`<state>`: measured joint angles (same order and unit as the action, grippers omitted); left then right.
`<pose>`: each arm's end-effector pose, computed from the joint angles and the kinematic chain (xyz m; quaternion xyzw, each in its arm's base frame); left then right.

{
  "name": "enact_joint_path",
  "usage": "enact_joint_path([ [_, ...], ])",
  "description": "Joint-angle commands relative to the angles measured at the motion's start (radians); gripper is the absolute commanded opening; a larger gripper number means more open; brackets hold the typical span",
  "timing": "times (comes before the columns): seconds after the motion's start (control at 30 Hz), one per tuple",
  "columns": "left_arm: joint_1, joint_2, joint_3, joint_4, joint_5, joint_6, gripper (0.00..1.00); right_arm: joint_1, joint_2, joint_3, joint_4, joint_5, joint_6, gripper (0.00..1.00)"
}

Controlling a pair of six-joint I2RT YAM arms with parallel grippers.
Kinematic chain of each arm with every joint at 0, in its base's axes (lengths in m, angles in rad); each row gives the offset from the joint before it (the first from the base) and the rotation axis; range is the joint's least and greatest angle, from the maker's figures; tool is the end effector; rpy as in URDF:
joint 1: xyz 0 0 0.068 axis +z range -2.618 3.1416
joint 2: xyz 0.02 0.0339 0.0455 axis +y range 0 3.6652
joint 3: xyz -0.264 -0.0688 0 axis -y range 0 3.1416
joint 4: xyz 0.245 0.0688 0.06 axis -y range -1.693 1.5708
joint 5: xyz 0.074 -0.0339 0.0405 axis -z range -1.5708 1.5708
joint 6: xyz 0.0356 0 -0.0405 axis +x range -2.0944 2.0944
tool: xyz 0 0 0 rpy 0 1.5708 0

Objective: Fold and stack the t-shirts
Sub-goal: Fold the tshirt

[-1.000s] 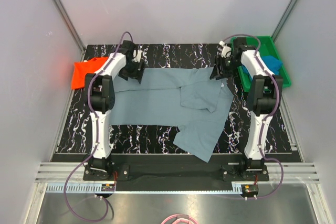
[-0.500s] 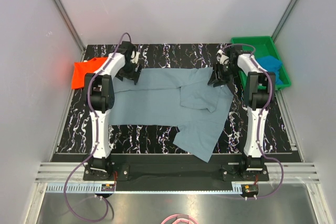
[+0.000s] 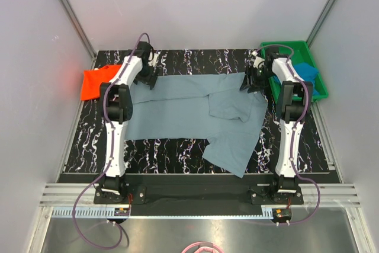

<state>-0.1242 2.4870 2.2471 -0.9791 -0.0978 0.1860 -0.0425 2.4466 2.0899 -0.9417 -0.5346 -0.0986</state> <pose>0.5158 -0.0609 0.1716 0.1435 0.9729 0.0535 0.1732 0.5018 -0.0032 0.1525 -0.0626 0.9542 0.2518 0.1491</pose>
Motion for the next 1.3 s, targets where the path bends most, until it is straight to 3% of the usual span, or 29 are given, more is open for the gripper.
enact_joint_path([
  [0.0,0.006,0.035,0.045,-0.009,-0.026,0.02,0.84,-0.017,0.048,0.025,0.018,0.108,-0.018,0.6],
  [0.2,0.006,0.062,0.058,-0.015,-0.042,0.02,0.84,-0.019,0.063,0.056,0.012,0.124,-0.02,0.61],
  [0.4,0.009,0.183,0.295,-0.096,-0.062,0.024,0.85,-0.02,0.081,0.088,0.026,0.124,-0.006,0.62],
  [0.93,-0.015,0.197,0.305,-0.007,-0.098,-0.003,0.85,-0.019,0.111,0.154,0.043,0.166,-0.023,0.63],
  [1.03,-0.028,0.175,0.312,0.037,-0.178,-0.019,0.92,-0.016,0.074,0.134,0.052,0.173,-0.044,0.64],
  [1.07,-0.031,0.147,0.318,0.043,-0.196,-0.023,0.98,-0.016,0.059,0.133,0.055,0.18,-0.053,0.65],
  [1.13,-0.035,0.104,0.345,0.057,-0.247,-0.046,0.99,-0.014,-0.013,0.124,0.061,0.185,-0.078,0.67],
  [1.27,-0.052,-0.115,0.344,0.042,-0.197,-0.077,0.99,-0.014,-0.2,0.055,0.099,0.188,-0.102,0.7],
])
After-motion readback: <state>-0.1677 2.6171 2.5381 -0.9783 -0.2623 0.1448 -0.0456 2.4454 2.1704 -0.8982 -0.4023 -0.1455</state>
